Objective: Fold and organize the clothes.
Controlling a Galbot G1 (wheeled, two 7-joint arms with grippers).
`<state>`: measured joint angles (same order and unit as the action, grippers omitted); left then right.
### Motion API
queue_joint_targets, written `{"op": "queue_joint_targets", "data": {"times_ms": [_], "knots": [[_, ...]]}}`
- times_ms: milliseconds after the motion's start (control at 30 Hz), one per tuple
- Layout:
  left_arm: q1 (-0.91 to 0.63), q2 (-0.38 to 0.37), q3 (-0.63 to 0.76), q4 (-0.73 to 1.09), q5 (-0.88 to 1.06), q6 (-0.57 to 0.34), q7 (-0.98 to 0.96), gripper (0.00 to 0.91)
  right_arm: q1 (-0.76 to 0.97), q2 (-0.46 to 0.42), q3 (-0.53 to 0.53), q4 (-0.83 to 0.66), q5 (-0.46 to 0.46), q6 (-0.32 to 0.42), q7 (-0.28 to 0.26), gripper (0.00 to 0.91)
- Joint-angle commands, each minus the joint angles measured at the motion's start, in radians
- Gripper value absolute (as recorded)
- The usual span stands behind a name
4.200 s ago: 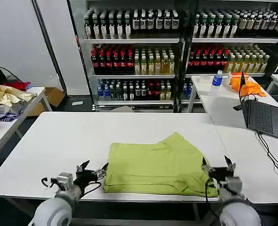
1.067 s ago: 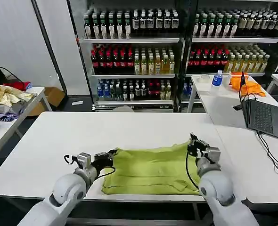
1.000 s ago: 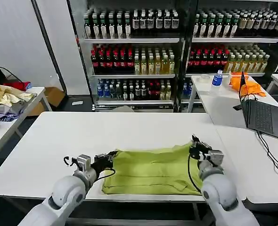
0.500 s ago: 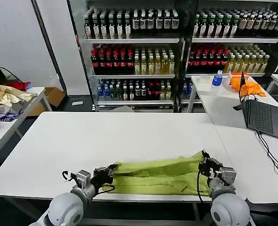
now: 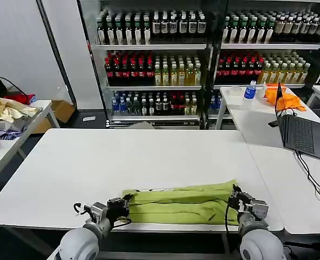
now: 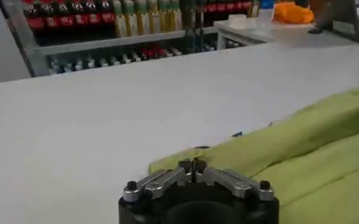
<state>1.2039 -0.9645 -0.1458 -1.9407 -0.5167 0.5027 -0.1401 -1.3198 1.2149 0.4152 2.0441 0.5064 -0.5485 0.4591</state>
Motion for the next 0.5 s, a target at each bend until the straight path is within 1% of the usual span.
{"op": "queue_joint_targets", "data": {"times_ms": [33,133,200,367,500], "knots": [[0.006,-0.008,-0.009,0.026,0.034,-0.01,-0.005,0.907,0.009,0.015,-0.017,-0.039,-0.036,0.006,-0.003,0.907],[0.023,-0.011,-0.021,-0.007,0.035,-0.034,-0.013,0.907,-0.002,0.012,-0.016,-0.021,-0.06,0.024,-0.019,0.907],[0.046,-0.014,-0.036,-0.042,0.038,-0.053,-0.034,0.907,-0.022,0.004,-0.006,0.013,-0.1,0.051,-0.031,0.907],[0.119,-0.029,-0.08,-0.141,0.052,-0.073,-0.077,0.907,-0.073,-0.012,0.027,0.09,-0.141,0.065,-0.043,0.907],[0.196,-0.057,-0.122,-0.183,0.077,-0.083,-0.128,0.907,-0.127,-0.016,0.069,0.144,-0.151,0.07,-0.046,0.907]]}}
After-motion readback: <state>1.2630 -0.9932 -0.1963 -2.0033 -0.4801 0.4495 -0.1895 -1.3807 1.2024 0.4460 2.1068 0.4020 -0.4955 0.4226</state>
